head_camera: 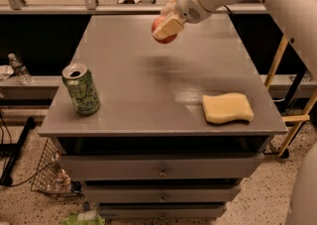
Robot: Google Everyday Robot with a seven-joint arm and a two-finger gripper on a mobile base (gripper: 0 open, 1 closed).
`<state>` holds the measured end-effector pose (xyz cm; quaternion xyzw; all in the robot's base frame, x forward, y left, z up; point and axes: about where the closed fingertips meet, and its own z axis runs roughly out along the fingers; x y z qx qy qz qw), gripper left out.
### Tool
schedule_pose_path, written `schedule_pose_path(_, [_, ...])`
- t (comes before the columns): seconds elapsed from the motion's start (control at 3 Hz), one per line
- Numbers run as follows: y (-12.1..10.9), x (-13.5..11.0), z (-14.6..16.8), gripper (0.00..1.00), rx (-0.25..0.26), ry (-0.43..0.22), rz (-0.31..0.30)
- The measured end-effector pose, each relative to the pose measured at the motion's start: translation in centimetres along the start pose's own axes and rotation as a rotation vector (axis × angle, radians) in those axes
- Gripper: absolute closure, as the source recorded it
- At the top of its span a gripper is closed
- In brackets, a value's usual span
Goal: Pick apple
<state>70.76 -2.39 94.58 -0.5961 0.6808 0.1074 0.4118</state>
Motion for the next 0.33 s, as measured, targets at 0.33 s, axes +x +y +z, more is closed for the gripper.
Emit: schedule_pose_path(0.33, [-0.38,-0.45,-0.86,1.0,0.004,-0.025,-0.011])
